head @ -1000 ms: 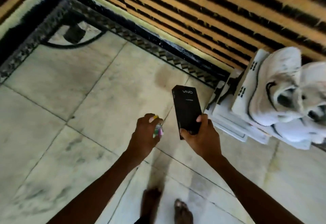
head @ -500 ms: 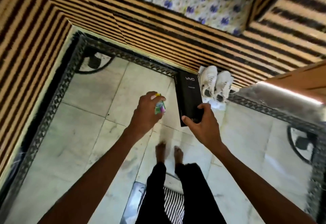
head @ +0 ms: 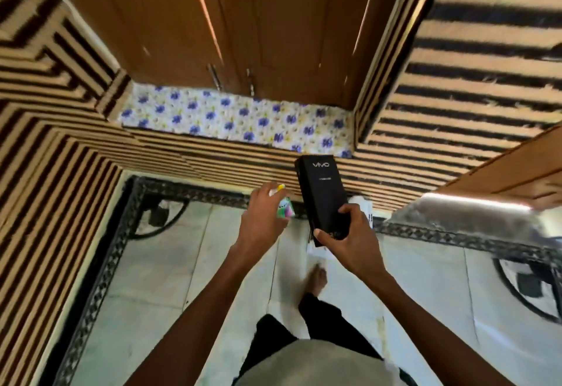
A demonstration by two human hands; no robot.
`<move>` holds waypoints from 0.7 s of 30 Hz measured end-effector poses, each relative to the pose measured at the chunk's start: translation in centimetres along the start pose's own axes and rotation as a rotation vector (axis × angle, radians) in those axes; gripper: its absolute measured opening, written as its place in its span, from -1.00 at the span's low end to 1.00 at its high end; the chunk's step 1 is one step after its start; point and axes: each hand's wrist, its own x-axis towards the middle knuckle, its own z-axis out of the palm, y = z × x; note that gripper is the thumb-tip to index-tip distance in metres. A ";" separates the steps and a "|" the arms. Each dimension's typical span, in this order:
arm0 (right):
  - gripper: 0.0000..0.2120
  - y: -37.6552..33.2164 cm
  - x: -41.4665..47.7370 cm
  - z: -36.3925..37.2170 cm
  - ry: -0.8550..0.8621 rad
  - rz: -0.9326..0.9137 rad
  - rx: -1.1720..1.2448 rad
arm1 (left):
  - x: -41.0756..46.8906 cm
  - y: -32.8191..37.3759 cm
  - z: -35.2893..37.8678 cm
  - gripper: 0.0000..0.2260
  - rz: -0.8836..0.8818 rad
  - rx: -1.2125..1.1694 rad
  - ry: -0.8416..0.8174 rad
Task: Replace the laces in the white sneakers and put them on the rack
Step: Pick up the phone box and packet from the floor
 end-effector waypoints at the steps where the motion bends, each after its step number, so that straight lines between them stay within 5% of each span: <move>1: -0.39 -0.3 1.9 -0.4 0.013 -0.004 0.008 | 2.0 0.5 -0.3 -0.57 0.032 0.007 -0.004; 21: -0.43 2.3 28.5 7.3 0.204 0.388 -0.129 | 35.8 -3.9 10.8 -0.63 0.166 0.123 -0.262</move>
